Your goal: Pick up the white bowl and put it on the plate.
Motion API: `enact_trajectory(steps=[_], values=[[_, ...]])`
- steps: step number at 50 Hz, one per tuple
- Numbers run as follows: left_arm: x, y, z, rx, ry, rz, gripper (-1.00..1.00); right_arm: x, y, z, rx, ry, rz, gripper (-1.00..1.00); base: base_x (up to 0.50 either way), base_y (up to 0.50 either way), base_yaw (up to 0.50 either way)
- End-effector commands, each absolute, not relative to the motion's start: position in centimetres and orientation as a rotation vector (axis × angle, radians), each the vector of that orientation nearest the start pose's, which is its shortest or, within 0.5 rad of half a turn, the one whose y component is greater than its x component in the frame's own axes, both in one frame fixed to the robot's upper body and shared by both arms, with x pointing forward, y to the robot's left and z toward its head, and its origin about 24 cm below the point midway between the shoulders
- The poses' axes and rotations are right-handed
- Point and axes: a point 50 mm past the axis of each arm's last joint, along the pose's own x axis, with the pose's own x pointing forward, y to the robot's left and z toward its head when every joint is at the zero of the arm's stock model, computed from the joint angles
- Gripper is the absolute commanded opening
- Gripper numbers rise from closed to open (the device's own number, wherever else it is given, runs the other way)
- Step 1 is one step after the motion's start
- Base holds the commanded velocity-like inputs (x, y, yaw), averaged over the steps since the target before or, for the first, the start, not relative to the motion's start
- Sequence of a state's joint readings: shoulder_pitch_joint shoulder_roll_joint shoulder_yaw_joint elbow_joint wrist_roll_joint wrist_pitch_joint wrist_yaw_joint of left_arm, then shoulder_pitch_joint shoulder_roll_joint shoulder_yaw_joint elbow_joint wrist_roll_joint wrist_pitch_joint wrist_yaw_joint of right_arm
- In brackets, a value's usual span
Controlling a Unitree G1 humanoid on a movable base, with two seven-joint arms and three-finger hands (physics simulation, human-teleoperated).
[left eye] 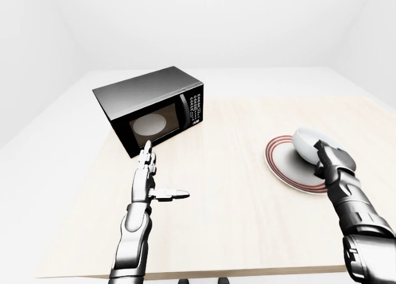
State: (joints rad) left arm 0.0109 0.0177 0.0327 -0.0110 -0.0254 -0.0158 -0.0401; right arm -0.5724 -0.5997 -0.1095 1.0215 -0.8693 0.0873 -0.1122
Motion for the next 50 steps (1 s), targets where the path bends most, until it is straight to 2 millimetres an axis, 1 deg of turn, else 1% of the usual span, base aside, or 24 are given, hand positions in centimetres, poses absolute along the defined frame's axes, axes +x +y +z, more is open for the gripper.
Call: enact_trajectory(steps=[1,3,4,5,6,7,8,18,23,26,27,30,31,34,35,36,37,39,40,42,45,46,48,50], values=[[25.3,15.9,4.3,-0.035,0.004,-0.008,1.0,31.4,-35.4,6.1,-1.356,0.521,-0.354,-1.0,0.0,0.0,0.0],[25.3,15.9,4.3,-0.035,0.004,-0.008,1.0,31.3,-35.4,6.1,-1.353,0.525,-0.355,-1.0,0.0,0.0,0.0],[25.3,15.9,4.3,-0.035,0.004,-0.008,1.0,31.3,-35.4,6.0,-1.351,0.527,-0.353,-0.91,0.0,0.0,0.0],[25.3,15.9,4.3,-0.035,0.004,-0.008,1.0,31.3,-35.4,6.0,-1.352,0.527,-0.353,-0.71,0.0,0.0,0.0],[25.3,15.9,4.3,-0.034,0.004,-0.008,1.0,31.3,-35.4,5.9,-1.349,0.53,-0.35,0.0,0.0,0.0,0.0],[25.3,15.9,4.3,-0.035,0.004,-0.008,1.0,31.3,-35.4,6.0,-1.348,0.53,-0.35,0.57,0.0,0.0,0.0],[25.3,15.9,4.3,-0.035,0.004,-0.008,1.0,31.3,-35.4,6.0,-1.343,0.53,-0.351,1.0,0.0,0.0,0.0],[25.3,15.9,4.3,-0.035,0.004,-0.008,1.0,31.3,-35.1,5.9,-1.327,0.523,-0.336,1.0,0.0,0.0,0.0],[25.3,15.9,4.3,-0.035,0.004,-0.008,1.0,31.5,-34.9,7.4,-1.31,0.461,-0.336,1.0,0.0,0.0,0.0],[25.3,15.9,4.3,-0.034,0.004,-0.008,1.0,31.7,-34.5,9.3,-1.295,0.391,-0.336,1.0,0.0,0.0,0.0],[25.3,15.9,4.3,-0.035,0.004,-0.008,1.0,31.8,-34.2,10.7,-1.289,0.341,-0.331,1.0,0.0,0.0,0.0],[25.3,15.9,4.3,-0.035,0.004,-0.008,1.0,31.6,-33.5,13.7,-1.283,0.246,-0.321,1.0,0.0,0.0,0.0],[25.3,15.9,4.3,-0.035,0.003,-0.008,1.0,31.3,-32.9,15.9,-1.287,0.176,-0.32,1.0,0.0,0.0,0.0],[25.3,15.9,4.3,-0.035,0.004,-0.008,1.0,30.5,-31.8,19.7,-1.286,0.058,-0.315,1.0,0.0,0.0,0.0],[25.3,15.9,4.3,-0.034,0.004,-0.008,1.0,29.8,-31.0,22.5,-1.308,-0.029,-0.322,1.0,0.0,0.0,0.0],[25.3,15.9,4.3,-0.034,0.004,-0.008,1.0,29.4,-30.6,23.7,-1.302,-0.074,-0.32,1.0,0.0,0.0,0.0],[25.3,15.9,4.3,-0.035,0.004,-0.008,1.0,28.5,-29.6,26.3,-1.301,-0.171,-0.312,1.0,0.0,0.0,0.0],[25.3,15.9,4.3,-0.035,0.004,-0.008,1.0,27.3,-28.4,28.8,-1.33,-0.272,-0.312,1.0,0.0,0.0,0.0],[25.3,15.9,4.3,-0.035,0.004,-0.008,1.0,26.1,-27.2,30.9,-1.337,-0.372,-0.302,1.0,0.0,0.0,0.0],[25.3,15.9,4.3,-0.035,0.004,-0.008,1.0,25.2,-26.3,32.1,-1.365,-0.434,-0.292,1.0,0.0,0.0,0.0],[25.3,15.9,4.3,-0.035,0.004,-0.008,1.0,23.0,-24.7,34.5,-1.405,-0.582,-0.304,1.0,0.0,0.0,0.0],[25.3,15.9,4.3,-0.034,0.004,-0.008,1.0,21.9,-23.8,35.7,-1.422,-0.66,-0.314,1.0,0.0,0.0,0.0],[25.3,15.9,4.3,-0.034,0.004,-0.008,1.0,20.8,-23.1,36.6,-1.436,-0.739,-0.319,1.0,0.0,0.0,0.0],[25.3,15.9,4.3,-0.035,0.004,-0.008,1.0,18.7,-21.8,38.2,-1.456,-0.878,-0.335,1.0,0.0,0.0,0.0]])
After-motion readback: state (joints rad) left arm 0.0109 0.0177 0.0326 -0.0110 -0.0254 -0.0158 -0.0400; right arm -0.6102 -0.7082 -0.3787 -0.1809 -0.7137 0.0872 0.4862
